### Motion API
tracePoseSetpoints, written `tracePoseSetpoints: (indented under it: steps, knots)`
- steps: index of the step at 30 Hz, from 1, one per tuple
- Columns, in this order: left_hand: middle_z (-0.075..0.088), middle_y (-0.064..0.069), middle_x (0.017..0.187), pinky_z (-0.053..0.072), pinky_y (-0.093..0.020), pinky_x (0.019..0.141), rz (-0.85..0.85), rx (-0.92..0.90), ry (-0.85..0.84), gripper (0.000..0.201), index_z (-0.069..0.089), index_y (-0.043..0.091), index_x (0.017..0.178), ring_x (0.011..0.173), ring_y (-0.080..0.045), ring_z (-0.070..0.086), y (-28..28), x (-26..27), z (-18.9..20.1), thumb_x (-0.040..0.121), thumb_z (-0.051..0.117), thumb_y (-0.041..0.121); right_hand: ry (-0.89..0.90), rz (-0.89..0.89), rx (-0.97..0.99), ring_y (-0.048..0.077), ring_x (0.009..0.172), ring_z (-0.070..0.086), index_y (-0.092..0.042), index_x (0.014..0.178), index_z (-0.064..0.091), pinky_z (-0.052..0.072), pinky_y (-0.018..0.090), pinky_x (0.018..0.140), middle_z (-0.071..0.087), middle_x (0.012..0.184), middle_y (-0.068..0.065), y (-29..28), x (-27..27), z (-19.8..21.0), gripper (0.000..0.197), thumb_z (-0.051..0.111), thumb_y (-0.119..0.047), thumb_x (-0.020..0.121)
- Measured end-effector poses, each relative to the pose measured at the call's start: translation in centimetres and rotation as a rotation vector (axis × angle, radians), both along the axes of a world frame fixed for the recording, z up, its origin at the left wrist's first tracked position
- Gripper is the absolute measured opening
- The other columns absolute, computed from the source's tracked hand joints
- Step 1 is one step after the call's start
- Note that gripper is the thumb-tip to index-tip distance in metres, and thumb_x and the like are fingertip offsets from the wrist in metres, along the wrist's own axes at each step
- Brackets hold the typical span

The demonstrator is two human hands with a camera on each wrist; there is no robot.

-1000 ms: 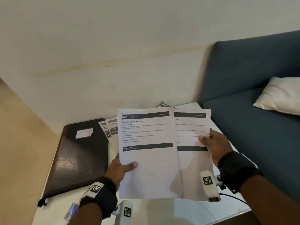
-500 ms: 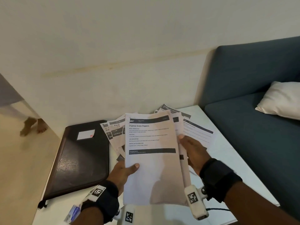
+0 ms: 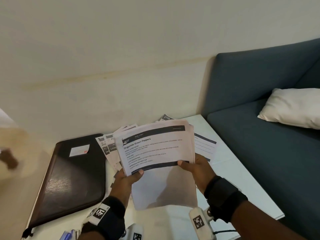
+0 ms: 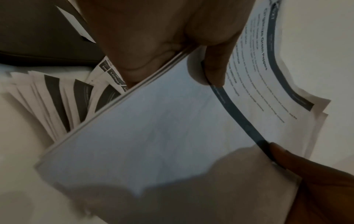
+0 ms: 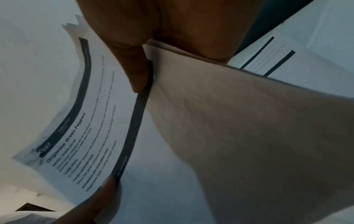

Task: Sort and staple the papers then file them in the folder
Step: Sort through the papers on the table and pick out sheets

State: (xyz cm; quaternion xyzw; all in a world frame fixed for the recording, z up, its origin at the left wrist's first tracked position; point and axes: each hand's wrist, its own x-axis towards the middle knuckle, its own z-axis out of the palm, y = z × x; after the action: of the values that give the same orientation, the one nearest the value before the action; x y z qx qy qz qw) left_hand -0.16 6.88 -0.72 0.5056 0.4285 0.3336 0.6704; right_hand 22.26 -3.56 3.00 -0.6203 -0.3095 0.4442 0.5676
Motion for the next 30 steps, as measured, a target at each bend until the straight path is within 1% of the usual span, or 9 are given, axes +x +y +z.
tracePoseSetpoints:
  steps: [5,9,12,15,19,21,24,28,30]
  knots:
    - [0.072,0.001,0.102,0.054,-0.049,0.089,-0.115,0.074,-0.036,0.045,0.064,0.027,0.112,0.104,-0.026,0.065,-2.0,1.1,1.8,0.068,0.075,0.029,0.056,0.058,0.031,0.032,0.102,0.066,-0.023,0.107,0.068,0.056,0.053,0.087,0.071,0.104,0.009,-1.0,1.0,-0.9,0.038,0.076,-0.022,0.070]
    - [0.076,0.000,0.100,0.056,-0.043,0.085,-0.131,0.015,0.002,0.028,0.076,0.033,0.095,0.097,-0.024,0.071,-2.4,1.4,1.5,0.069,0.073,0.024,0.018,0.142,-0.017,0.027,0.103,0.068,-0.018,0.113,0.069,0.056,0.046,0.090,0.073,0.108,0.008,-1.6,1.8,-1.8,0.038,0.079,-0.015,0.076]
    - [0.075,0.001,0.107,0.054,-0.043,0.091,-0.115,0.029,0.076,0.031,0.071,0.026,0.106,0.105,-0.024,0.068,-2.4,1.5,0.9,0.076,0.079,0.018,-0.044,0.119,-0.055,0.023,0.103,0.068,-0.019,0.113,0.069,0.057,0.041,0.090,0.074,0.106,0.004,-1.8,2.2,-2.5,0.028,0.072,-0.011,0.086]
    - [0.076,0.004,0.103,0.055,-0.041,0.092,-0.085,0.051,0.108,0.022,0.070,0.022,0.106,0.102,-0.021,0.069,-2.4,2.0,0.9,0.088,0.070,0.010,-0.057,0.064,-0.035,0.025,0.101,0.069,-0.017,0.107,0.071,0.057,0.042,0.088,0.075,0.102,0.005,-1.9,2.4,-2.5,0.021,0.072,-0.012,0.087]
    - [0.075,0.019,0.093,0.053,-0.017,0.074,-0.068,0.145,0.087,0.022,0.067,0.028,0.103,0.090,0.000,0.068,-2.7,2.7,2.0,0.091,0.066,0.009,-0.089,-0.022,0.061,0.021,0.099,0.069,-0.017,0.110,0.070,0.058,0.038,0.085,0.074,0.104,0.003,-1.9,2.9,-1.6,0.024,0.071,-0.012,0.087]
    - [0.073,0.022,0.097,0.052,-0.014,0.072,-0.090,0.185,0.072,0.026,0.065,0.031,0.107,0.091,0.004,0.066,-3.0,3.0,2.2,0.091,0.066,0.010,-0.118,-0.018,0.083,0.019,0.099,0.068,-0.019,0.111,0.069,0.059,0.035,0.083,0.074,0.104,0.001,-2.1,3.2,-1.2,0.025,0.070,-0.013,0.087]
    - [0.073,0.014,0.105,0.053,-0.014,0.075,-0.156,0.202,0.089,0.034,0.064,0.028,0.114,0.099,0.000,0.065,-3.6,3.2,1.5,0.088,0.069,0.006,-0.121,0.086,0.084,0.015,0.101,0.068,-0.022,0.114,0.068,0.058,0.032,0.084,0.073,0.107,0.000,-2.5,3.4,-1.8,0.031,0.075,-0.014,0.085]
    - [0.068,0.013,0.117,0.051,-0.017,0.086,-0.221,0.171,0.183,0.043,0.059,0.030,0.124,0.113,-0.006,0.061,-4.0,2.9,-0.3,0.088,0.070,0.009,-0.191,0.137,-0.056,0.021,0.103,0.066,-0.030,0.103,0.071,0.054,0.048,0.094,0.073,0.104,0.005,-2.7,3.3,-3.6,0.025,0.071,-0.021,0.080]
    - [0.066,0.011,0.118,0.049,-0.015,0.084,-0.205,0.162,0.201,0.039,0.057,0.032,0.121,0.114,-0.009,0.059,-3.9,2.8,-0.8,0.091,0.068,0.011,-0.209,0.128,-0.091,0.021,0.103,0.066,-0.030,0.102,0.069,0.052,0.050,0.096,0.072,0.105,0.005,-2.6,3.3,-4.2,0.025,0.067,-0.029,0.077]
